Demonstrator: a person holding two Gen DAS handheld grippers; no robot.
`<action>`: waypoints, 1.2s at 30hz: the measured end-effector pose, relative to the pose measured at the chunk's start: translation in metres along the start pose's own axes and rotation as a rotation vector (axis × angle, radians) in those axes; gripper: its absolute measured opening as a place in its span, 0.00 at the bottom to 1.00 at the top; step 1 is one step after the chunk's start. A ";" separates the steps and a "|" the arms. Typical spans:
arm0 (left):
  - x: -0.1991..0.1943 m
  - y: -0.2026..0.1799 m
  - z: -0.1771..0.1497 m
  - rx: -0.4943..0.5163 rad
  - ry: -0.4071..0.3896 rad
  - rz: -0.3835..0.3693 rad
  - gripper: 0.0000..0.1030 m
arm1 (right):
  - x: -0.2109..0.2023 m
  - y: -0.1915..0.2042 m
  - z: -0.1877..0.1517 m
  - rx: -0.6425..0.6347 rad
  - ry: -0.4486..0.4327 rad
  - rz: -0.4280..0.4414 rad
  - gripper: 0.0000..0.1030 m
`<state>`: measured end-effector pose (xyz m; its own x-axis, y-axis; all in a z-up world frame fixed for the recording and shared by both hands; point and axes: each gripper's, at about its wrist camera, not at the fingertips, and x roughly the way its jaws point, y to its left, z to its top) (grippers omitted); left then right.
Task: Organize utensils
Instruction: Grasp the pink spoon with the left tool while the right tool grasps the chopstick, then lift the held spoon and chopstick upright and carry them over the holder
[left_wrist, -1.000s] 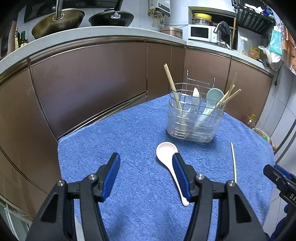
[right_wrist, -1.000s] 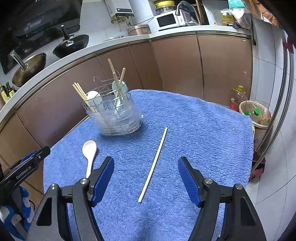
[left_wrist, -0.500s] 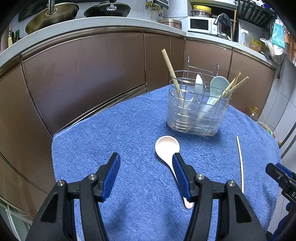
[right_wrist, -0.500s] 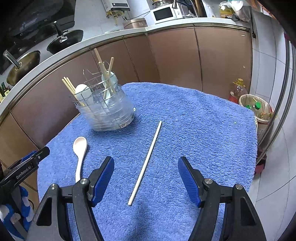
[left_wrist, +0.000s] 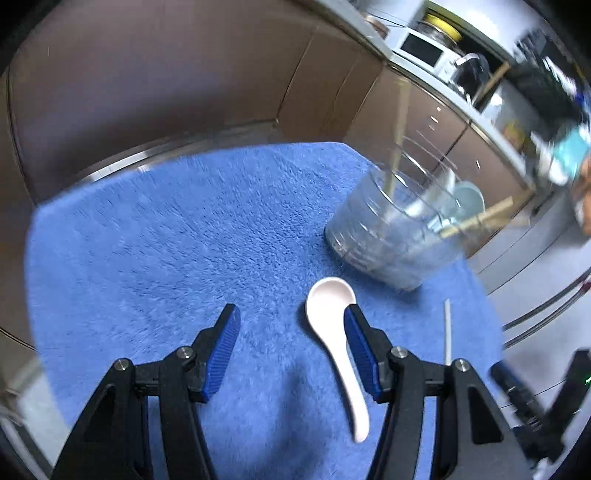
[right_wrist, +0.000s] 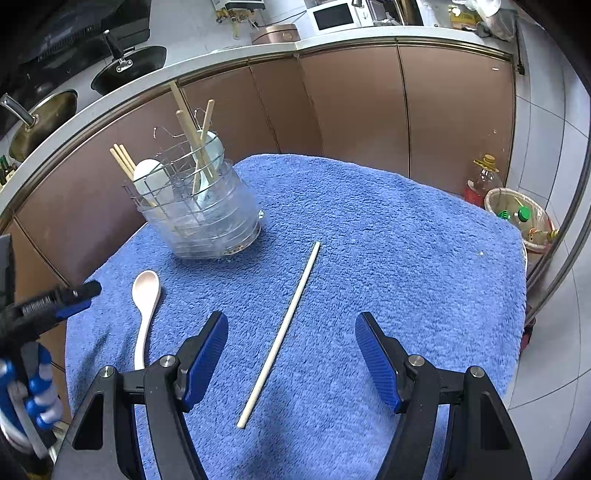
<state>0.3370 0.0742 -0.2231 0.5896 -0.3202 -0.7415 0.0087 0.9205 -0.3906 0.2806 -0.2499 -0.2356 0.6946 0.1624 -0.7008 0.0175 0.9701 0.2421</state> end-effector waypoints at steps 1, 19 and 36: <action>0.005 0.005 0.003 -0.013 0.016 -0.023 0.54 | 0.002 0.000 0.001 -0.002 0.007 0.001 0.67; 0.081 -0.020 0.025 0.112 0.245 -0.154 0.24 | 0.111 -0.014 0.079 -0.011 0.337 0.032 0.19; 0.048 -0.042 0.015 0.154 0.127 -0.121 0.09 | 0.065 0.015 0.076 -0.079 0.256 0.065 0.06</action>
<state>0.3767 0.0240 -0.2341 0.4705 -0.4469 -0.7608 0.2020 0.8939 -0.4002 0.3803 -0.2389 -0.2267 0.4882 0.2556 -0.8345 -0.0849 0.9655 0.2461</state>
